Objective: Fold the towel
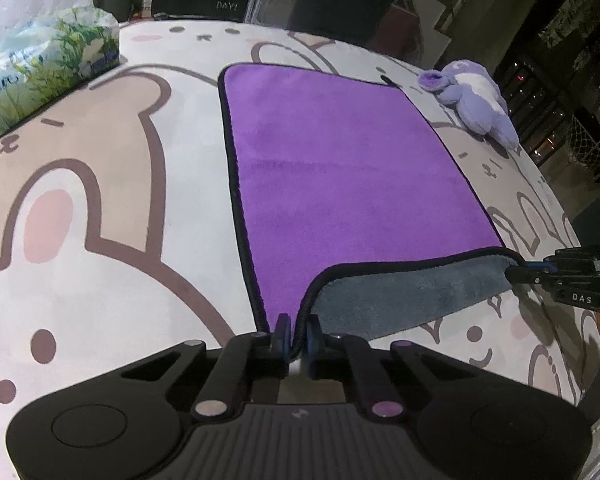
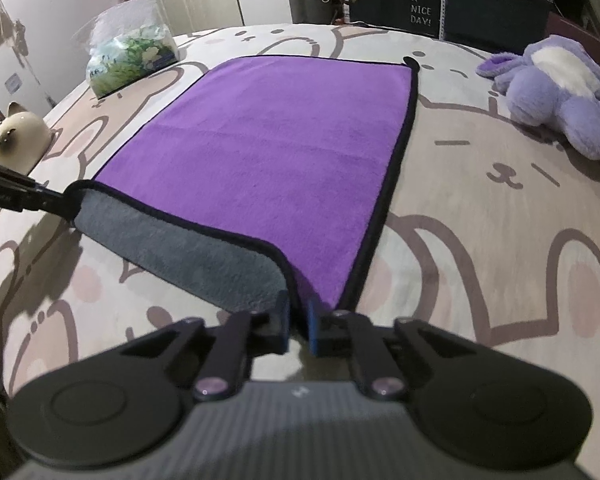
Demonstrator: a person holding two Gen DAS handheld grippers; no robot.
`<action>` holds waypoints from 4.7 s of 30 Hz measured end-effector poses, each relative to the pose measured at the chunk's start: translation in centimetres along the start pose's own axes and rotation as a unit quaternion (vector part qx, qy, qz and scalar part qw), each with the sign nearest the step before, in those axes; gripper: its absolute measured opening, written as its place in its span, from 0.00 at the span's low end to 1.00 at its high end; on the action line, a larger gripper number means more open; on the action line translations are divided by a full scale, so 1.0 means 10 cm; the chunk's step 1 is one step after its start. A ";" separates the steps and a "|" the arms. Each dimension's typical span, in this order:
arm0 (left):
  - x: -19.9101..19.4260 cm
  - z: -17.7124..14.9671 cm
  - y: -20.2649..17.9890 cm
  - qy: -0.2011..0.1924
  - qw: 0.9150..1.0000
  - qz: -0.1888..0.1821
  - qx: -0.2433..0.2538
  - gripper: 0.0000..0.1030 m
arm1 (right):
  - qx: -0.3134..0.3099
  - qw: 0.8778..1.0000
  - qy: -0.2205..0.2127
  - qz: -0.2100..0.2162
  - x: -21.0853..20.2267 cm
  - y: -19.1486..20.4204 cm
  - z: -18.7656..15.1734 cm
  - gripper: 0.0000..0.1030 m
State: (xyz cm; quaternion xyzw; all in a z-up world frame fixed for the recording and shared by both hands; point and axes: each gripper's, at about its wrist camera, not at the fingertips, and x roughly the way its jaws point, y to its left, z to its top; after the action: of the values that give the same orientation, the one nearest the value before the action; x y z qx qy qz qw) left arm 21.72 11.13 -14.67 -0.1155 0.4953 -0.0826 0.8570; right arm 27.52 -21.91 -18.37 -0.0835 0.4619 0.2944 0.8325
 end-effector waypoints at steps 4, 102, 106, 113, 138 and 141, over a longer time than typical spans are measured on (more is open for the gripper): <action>-0.06 0.02 -0.02 -0.017 1.000 0.007 0.002 0.08 | -0.005 1.000 -0.012 -0.001 -0.05 0.01 0.01 0.06; 1.10 2.00 0.26 -0.164 0.979 0.114 0.032 0.04 | 0.043 0.981 -0.167 -0.090 1.01 -0.68 2.01 0.06; 1.15 2.01 0.27 -0.155 0.979 0.123 0.039 0.05 | 0.047 0.981 -0.158 -0.101 1.12 -0.72 2.00 0.06; 1.22 2.01 0.26 -0.143 0.978 0.142 0.043 0.12 | 0.047 0.980 -0.147 -0.123 1.31 -0.72 2.01 0.38; 0.70 1.95 -0.03 -0.152 0.973 0.164 0.050 0.99 | 0.072 0.976 -0.164 -0.126 0.78 -0.60 2.02 0.99; 0.61 1.93 -0.10 -0.157 0.973 0.160 0.051 1.00 | 0.076 0.976 -0.167 -0.116 0.65 -0.53 2.03 0.99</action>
State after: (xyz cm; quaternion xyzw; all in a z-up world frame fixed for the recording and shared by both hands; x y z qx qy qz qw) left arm 41.48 10.86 -10.14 -0.0025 0.3621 0.0501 0.9308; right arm 47.76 -15.20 -13.08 -0.0220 0.3243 0.1699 0.9303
